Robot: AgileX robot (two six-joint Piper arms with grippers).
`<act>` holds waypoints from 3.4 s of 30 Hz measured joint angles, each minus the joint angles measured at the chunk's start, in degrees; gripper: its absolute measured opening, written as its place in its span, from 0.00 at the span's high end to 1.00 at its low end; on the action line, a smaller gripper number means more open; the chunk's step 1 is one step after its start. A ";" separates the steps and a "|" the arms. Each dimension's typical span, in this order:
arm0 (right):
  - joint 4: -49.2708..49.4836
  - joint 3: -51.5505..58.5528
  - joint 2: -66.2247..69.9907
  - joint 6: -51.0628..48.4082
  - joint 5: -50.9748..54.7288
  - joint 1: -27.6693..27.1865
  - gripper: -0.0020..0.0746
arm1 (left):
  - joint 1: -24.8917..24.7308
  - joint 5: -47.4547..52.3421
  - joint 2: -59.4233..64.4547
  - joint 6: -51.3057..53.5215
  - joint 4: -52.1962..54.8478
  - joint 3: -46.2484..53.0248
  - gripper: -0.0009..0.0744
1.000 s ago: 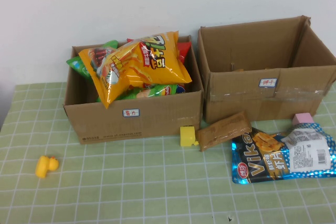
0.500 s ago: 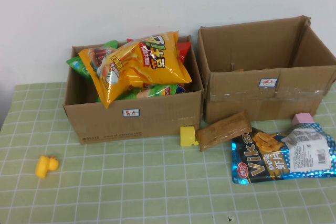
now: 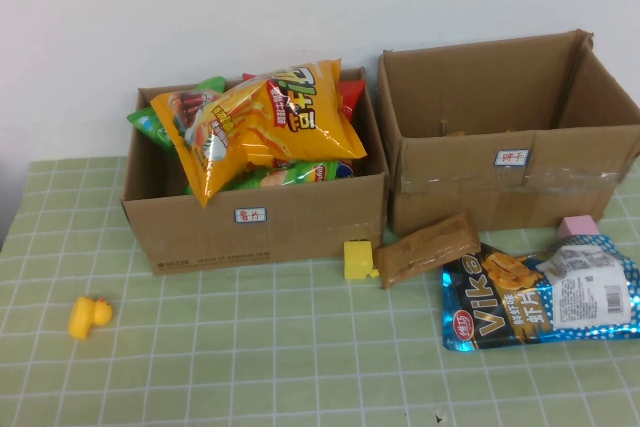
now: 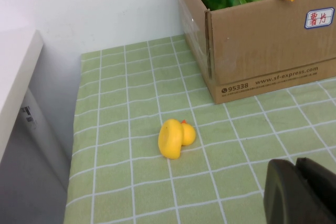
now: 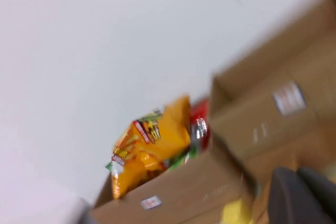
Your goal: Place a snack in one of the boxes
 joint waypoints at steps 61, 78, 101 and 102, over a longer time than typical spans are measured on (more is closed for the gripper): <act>-49.45 -67.19 94.32 -6.03 41.26 6.12 0.87 | 0.00 0.12 0.00 0.10 0.00 0.00 0.99; -47.38 -67.19 115.65 2.71 24.98 -1.68 0.13 | 0.00 0.12 0.00 0.02 0.10 0.00 0.99; -16.21 -67.19 122.12 -21.55 15.97 -5.45 0.13 | 0.00 0.12 0.00 0.02 0.10 0.00 0.99; -15.21 -67.19 122.12 -22.33 15.81 -5.45 0.13 | 0.00 0.12 0.00 0.13 0.10 0.00 0.99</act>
